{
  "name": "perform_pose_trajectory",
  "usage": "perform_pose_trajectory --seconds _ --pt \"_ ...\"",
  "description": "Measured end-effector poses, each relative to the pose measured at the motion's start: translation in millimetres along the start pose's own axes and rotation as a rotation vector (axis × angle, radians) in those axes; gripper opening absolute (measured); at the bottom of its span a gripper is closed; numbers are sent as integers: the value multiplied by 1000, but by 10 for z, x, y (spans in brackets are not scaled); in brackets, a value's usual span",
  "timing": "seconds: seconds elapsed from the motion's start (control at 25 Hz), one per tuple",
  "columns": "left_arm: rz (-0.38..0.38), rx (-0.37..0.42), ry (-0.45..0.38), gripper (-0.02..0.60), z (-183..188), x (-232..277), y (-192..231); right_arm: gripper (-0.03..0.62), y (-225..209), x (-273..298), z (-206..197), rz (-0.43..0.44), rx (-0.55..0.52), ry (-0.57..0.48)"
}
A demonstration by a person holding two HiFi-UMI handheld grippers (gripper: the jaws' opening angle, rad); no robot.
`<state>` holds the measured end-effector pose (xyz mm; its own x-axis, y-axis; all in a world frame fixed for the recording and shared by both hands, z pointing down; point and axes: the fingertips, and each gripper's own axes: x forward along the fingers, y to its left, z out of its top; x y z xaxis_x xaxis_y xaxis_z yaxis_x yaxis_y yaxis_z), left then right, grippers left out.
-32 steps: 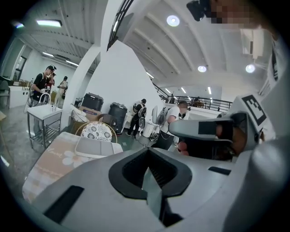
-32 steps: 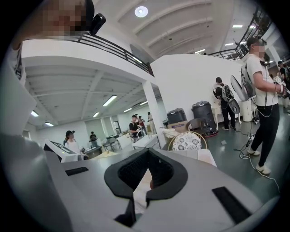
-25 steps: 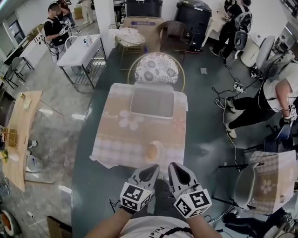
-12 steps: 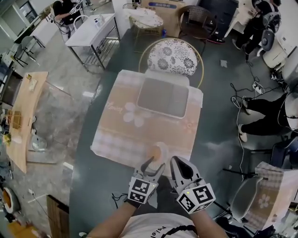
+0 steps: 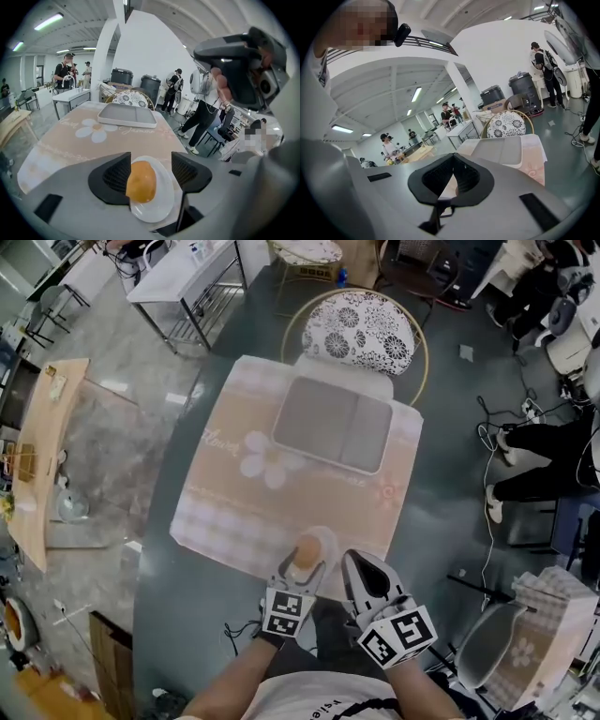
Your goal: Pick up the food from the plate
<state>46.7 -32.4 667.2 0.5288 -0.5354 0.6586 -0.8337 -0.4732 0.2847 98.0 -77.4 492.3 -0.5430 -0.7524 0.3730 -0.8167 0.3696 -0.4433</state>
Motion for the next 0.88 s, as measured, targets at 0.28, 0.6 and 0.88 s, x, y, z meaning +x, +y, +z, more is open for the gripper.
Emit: perform_pose_trajectory --seconds 0.28,0.6,0.88 --pt "39 8 80 284 -314 330 141 14 -182 119 -106 -4 20 27" --pt "47 40 132 288 -481 499 151 14 -250 142 -186 -14 29 53" --pt "60 114 109 288 -407 594 153 14 -339 103 -221 -38 39 62"
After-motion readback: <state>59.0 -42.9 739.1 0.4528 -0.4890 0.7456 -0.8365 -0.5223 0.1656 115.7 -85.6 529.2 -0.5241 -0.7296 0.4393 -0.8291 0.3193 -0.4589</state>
